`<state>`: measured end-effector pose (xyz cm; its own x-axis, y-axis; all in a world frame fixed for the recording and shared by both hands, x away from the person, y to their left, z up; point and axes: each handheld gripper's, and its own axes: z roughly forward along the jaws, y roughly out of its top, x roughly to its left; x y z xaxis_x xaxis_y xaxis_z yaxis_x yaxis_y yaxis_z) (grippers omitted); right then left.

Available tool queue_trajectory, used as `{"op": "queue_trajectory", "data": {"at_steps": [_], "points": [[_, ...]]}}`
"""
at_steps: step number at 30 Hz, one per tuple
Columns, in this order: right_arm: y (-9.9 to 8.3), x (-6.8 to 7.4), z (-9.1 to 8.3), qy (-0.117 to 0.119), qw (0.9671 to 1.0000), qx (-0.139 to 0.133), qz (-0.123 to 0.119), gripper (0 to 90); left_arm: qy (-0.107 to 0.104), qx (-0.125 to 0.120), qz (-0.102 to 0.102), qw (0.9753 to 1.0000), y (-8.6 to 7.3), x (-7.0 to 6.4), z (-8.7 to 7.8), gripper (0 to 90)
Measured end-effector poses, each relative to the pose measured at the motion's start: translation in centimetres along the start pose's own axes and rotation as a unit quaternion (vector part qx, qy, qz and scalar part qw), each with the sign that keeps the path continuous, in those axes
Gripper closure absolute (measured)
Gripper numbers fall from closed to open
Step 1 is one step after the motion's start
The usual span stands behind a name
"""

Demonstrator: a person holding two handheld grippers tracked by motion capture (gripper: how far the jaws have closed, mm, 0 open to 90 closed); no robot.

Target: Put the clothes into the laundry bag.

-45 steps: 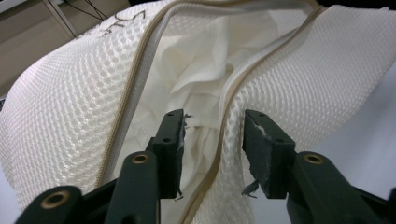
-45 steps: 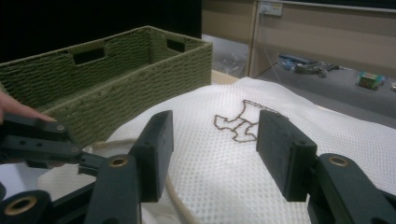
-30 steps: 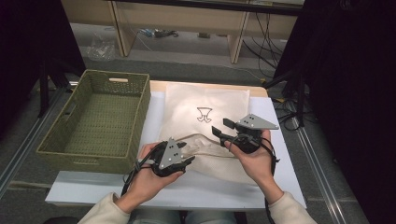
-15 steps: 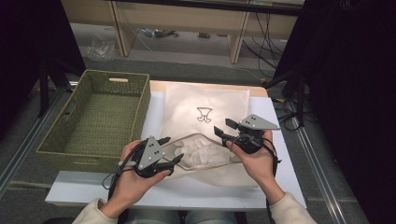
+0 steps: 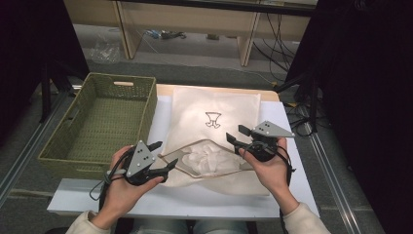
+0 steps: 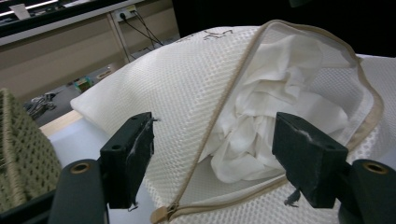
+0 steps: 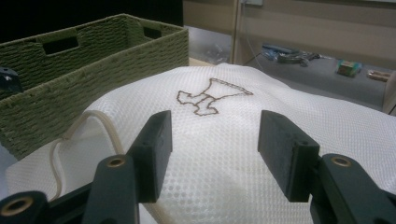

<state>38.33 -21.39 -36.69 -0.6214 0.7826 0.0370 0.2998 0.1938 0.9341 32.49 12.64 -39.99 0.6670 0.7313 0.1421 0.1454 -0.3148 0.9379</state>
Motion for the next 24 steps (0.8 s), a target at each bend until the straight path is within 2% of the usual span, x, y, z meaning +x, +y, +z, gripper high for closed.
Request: {"op": "queue_trajectory", "data": {"at_steps": [1,2,4,6,8,10,11,12,14,15,17,18,19,20,21,22,24], "points": [[0.0,-0.1,-0.2,-0.005,1.0,0.005,-0.003,45.6,0.004,-0.001,0.0,1.0,0.0,0.2,-0.1,28.1],[0.0,-0.3,-0.1,-0.009,0.9999,-0.003,-0.011,45.4,0.008,0.0,-0.002,1.0,-0.1,0.4,-0.2,27.6],[-0.2,-0.4,-0.2,-0.005,1.0,-0.003,-0.001,45.2,0.013,0.0,-0.004,0.9999,-0.2,0.8,-0.5,27.5],[-0.3,-0.7,-0.4,-0.011,0.9999,0.001,-0.008,45.1,0.02,-0.003,-0.005,0.9998,-0.3,1.2,-0.8,27.5],[-0.4,-0.8,-0.6,-0.016,0.9999,0.005,0.002,45.0,0.029,-0.003,-0.009,0.9995,-0.5,1.5,-1.1,27.4],[-0.6,-1.0,-0.6,-0.012,0.9999,0.002,-0.001,44.9,0.031,-0.009,-0.014,0.9994,-0.6,2.0,-1.3,27.4],[-0.7,-1.0,-0.8,-0.015,0.9998,0.006,0.007,44.9,0.034,-0.009,-0.016,0.9992,-0.7,2.1,-1.5,27.5],[-0.8,-1.2,-0.9,-0.024,0.9997,-0.001,-0.01,44.9,0.037,-0.01,-0.021,0.9991,-0.7,2.3,-1.6,27.5],[-1.0,-1.4,-1.0,-0.015,0.9999,0.001,-0.005,44.9,0.047,-0.011,-0.027,0.9984,-0.9,2.5,-2.0,27.5],[-1.2,-1.4,-1.2,-0.026,0.9996,-0.003,0.003,44.9,0.051,-0.013,-0.027,0.9982,-0.9,2.7,-2.2,27.5],[-1.4,-1.7,-1.4,-0.026,0.9996,-0.001,0.006,44.8,0.052,-0.018,-0.027,0.9981,-1.1,2.9,-2.5,27.6],[-1.5,-1.7,-1.6,-0.023,0.9996,0.006,0.018,44.8,0.054,-0.02,-0.029,0.9979,-1.2,3.0,-2.6,27.7],[-1.6,-1.9,-1.8,-0.028,0.9995,0.01,0.007,44.7,0.057,-0.02,-0.03,0.9977,-1.3,3.2,-2.8,27.8],[-1.7,-1.9,-1.9,-0.033,0.9991,0.013,0.021,44.7,0.058,-0.02,-0.031,0.9977,-1.5,3.3,-2.9,27.9],[-1.9,-2.3,-2.0,-0.043,0.9991,0.004,-0.001,44.6,0.055,-0.02,-0.034,0.9977,-1.7,3.4,-3.1,28.1],[-2.1,-2.2,-2.0,-0.044,0.999,0.003,0.01,44.4,0.054,-0.02,-0.048,0.9972,-1.9,3.3,-3.2,28.2],[-2.4,-2.5,-2.1,-0.043,0.999,0.005,0.015,44.3,0.057,-0.021,-0.053,0.9967,-2.3,3.4,-3.7,28.2]]}}
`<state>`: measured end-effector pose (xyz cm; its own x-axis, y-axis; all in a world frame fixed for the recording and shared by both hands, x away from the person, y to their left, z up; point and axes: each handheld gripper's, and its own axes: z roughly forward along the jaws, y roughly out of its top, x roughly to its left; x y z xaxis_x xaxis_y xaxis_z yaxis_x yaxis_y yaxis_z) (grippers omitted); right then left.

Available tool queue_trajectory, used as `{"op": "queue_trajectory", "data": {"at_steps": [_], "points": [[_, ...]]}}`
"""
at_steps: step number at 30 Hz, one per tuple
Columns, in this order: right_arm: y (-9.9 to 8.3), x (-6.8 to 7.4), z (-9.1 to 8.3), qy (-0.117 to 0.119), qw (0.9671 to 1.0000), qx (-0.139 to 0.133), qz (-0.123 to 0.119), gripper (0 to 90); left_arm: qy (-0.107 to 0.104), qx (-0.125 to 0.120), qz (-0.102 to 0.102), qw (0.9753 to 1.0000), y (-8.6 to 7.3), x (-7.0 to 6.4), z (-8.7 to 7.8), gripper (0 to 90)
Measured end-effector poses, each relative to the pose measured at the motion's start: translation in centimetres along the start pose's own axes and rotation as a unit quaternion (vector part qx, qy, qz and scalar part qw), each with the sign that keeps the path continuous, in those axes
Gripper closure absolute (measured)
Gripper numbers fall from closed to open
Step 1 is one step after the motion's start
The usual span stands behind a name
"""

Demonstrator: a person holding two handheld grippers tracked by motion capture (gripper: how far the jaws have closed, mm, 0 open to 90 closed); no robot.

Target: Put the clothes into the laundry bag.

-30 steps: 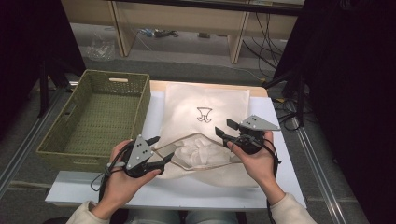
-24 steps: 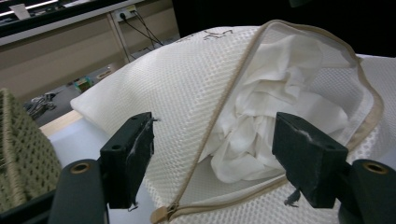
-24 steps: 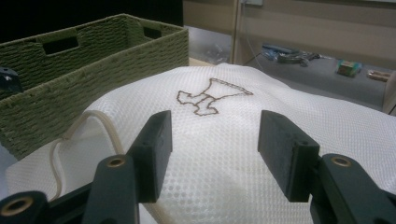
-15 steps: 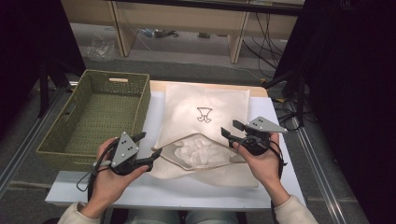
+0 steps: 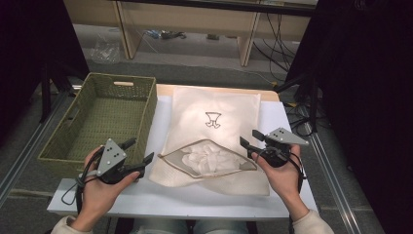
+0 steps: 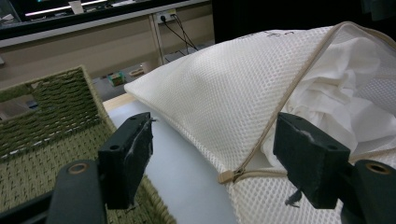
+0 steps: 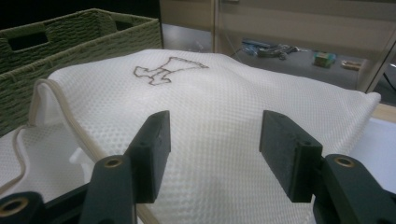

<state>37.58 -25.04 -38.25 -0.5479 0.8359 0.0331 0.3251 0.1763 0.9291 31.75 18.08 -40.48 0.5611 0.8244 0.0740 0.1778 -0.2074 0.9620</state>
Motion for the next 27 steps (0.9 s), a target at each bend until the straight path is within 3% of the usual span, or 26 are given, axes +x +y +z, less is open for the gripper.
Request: {"op": "queue_trajectory", "data": {"at_steps": [1,2,4,6,7,8,10,11,14,16,17,18,20,22,23,24,26,27], "points": [[-0.1,-0.2,-0.1,-0.005,1.0,-0.002,-0.003,44.3,0.001,-0.001,-0.001,1.0,-0.1,0.1,-0.2,28.2],[-0.3,0.0,-0.2,-0.005,0.9999,0.002,0.016,44.2,0.005,-0.003,0.001,1.0,-0.2,0.2,-0.5,28.2],[-0.5,-0.4,-0.3,-0.015,0.9999,-0.002,0.002,44.1,0.011,-0.013,0.0,0.9999,-0.5,0.4,-0.9,28.2],[-0.8,-0.3,-0.5,-0.018,0.9996,-0.007,0.018,43.2,0.017,-0.018,0.007,0.9997,-0.7,0.5,-1.2,28.2],[-1.0,-0.5,-0.6,-0.023,0.9996,-0.008,0.012,42.5,0.018,-0.02,0.008,0.9996,-0.9,0.5,-1.3,28.2],[-1.3,-0.4,-0.7,-0.019,0.9996,-0.015,0.017,41.7,0.014,-0.022,0.007,0.9996,-1.0,0.5,-1.3,27.9],[-1.8,-0.6,-1.0,-0.034,0.9989,-0.031,0.008,41.1,0.011,-0.025,0.019,0.9994,-1.1,0.4,-1.2,27.5],[-1.9,-0.4,-1.3,-0.035,0.9987,-0.028,0.022,40.7,0.004,-0.025,0.017,0.9995,-1.3,0.3,-1.0,27.3],[-2.2,-0.5,-1.9,-0.05,0.9975,-0.042,0.025,38.0,-0.002,-0.029,0.029,0.9992,-1.3,0.1,-0.7,26.7],[-2.5,-0.6,-2.1,-0.053,0.9976,-0.041,0.013,36.9,-0.001,-0.027,0.031,0.9991,-1.4,0.0,-0.7,26.3],[-2.6,-0.6,-2.0,-0.049,0.9974,-0.05,0.02,36.7,0.001,-0.028,0.03,0.9992,-1.4,0.0,-0.7,26.1],[-2.7,-0.6,-2.0,-0.049,0.9977,-0.04,0.026,36.7,0.003,-0.031,0.028,0.9991,-1.4,0.0,-0.7,25.8],[-2.8,-0.9,-1.9,-0.053,0.9978,-0.038,0.012,36.5,0.007,-0.035,0.03,0.9989,-1.4,0.0,-0.9,25.4],[-3.0,-0.8,-1.8,-0.051,0.9977,-0.04,0.021,36.0,0.009,-0.039,0.031,0.9987,-1.4,0.1,-0.9,25.0],[-3.0,-0.8,-1.8,-0.052,0.9981,-0.029,0.016,35.9,0.01,-0.039,0.027,0.9988,-1.4,0.0,-0.9,24.7],[-3.2,-0.6,-1.5,-0.043,0.998,-0.036,0.028,35.8,0.009,-0.041,0.031,0.9986,-1.4,0.1,-0.9,24.6],[-3.2,-0.7,-1.6,-0.051,0.998,-0.034,0.013,35.9,0.007,-0.04,0.028,0.9988,-1.5,0.0,-0.9,24.0],[-3.2,-0.6,-1.6,-0.048,0.998,-0.036,0.018,35.9,0.006,-0.042,0.029,0.9987,-1.5,-0.1,-1.0,23.7]]}}
